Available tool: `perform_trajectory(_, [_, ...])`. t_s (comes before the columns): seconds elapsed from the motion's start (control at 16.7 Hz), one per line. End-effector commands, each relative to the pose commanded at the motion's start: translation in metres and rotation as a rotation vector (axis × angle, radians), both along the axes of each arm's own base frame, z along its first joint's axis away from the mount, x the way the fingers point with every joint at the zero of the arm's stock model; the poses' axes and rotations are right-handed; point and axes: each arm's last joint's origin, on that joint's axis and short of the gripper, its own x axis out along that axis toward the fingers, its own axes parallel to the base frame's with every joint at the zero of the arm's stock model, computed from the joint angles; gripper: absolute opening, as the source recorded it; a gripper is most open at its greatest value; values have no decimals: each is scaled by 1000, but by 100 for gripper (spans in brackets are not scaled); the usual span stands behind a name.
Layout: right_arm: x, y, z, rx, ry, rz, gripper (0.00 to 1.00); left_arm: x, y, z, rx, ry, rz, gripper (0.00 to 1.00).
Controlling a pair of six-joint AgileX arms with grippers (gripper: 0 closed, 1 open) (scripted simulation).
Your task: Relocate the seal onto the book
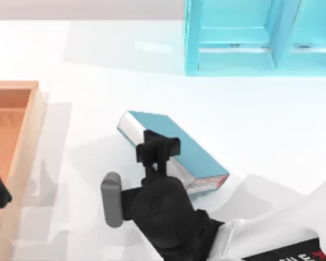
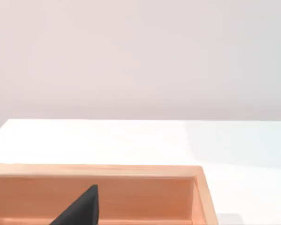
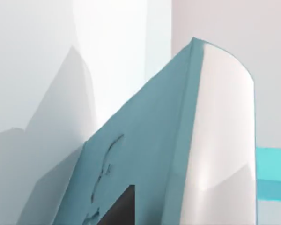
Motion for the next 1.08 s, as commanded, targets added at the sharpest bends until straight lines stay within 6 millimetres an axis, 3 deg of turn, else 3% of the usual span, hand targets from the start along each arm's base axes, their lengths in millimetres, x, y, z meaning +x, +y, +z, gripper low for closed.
perform_trajectory(0.66, [-5, 1, -1, -3, 6, 0, 100, 0, 0, 0, 0, 0, 0, 100])
perform_trajectory(0.84, [-36, 7, -5, -25, 32, 2, 100, 0, 0, 0, 0, 0, 0, 100])
perform_trajectory(1.08, [-98, 8, -6, -58, 47, -3, 100, 0, 0, 0, 0, 0, 0, 100])
